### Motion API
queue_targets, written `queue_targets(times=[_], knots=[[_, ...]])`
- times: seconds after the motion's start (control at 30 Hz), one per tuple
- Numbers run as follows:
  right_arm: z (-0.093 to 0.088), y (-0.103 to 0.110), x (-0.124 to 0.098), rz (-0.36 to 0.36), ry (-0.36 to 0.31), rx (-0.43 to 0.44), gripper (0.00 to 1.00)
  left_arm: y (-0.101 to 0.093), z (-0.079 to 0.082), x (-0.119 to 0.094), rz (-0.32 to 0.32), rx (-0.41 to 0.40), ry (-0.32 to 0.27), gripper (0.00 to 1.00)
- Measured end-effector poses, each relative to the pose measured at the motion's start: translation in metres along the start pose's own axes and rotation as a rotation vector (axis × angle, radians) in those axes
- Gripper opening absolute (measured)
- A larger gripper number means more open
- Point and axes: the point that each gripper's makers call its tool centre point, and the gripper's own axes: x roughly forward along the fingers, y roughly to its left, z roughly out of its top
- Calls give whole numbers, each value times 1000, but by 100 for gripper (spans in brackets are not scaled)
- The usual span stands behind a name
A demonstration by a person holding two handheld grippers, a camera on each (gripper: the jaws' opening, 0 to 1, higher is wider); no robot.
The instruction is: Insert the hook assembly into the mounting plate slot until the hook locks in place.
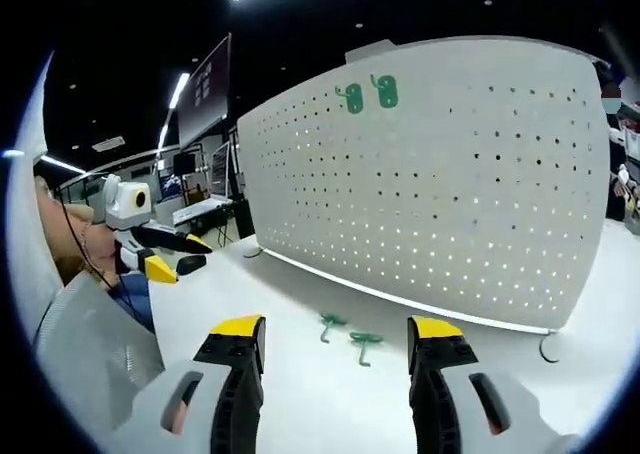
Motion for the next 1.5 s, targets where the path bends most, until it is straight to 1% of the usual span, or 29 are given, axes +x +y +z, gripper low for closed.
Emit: queue_targets(times=[0.07, 0.13, 0.2, 0.53, 0.8, 0.93, 1.0, 1.07, 1.33, 1.5], knots=[[-2, 2, -1, 10, 3, 6, 56, 1, 0, 1, -1, -5, -3, 69], [-8, 3, -2, 14, 26, -1, 56, 1, -1, 1, 0, -3, 0, 70], [-10, 3, -4, 15, 28, 7, 56, 1, -3, 2, -2, -7, 2, 70], [-20, 0, -12, -6, 52, 17, 60, 1, -9, 6, -12, -20, 20, 71], [-26, -2, -16, -15, 74, 23, 64, 1, -13, 7, -15, -38, 25, 75], [-27, -3, -17, -19, 74, 28, 66, 2, -14, 7, -9, -38, 31, 79], [-29, -3, -17, -20, 81, 32, 67, 3, -15, 8, -9, -37, 32, 79], [-27, -2, -18, -23, 71, 25, 67, 3, -16, 9, -8, -36, 34, 80], [-29, -4, -19, -23, 78, 36, 67, 2, -17, 12, -14, -38, 40, 80], [-29, -3, -19, -21, 77, 37, 67, 3, -15, 17, -25, -25, 51, 80]])
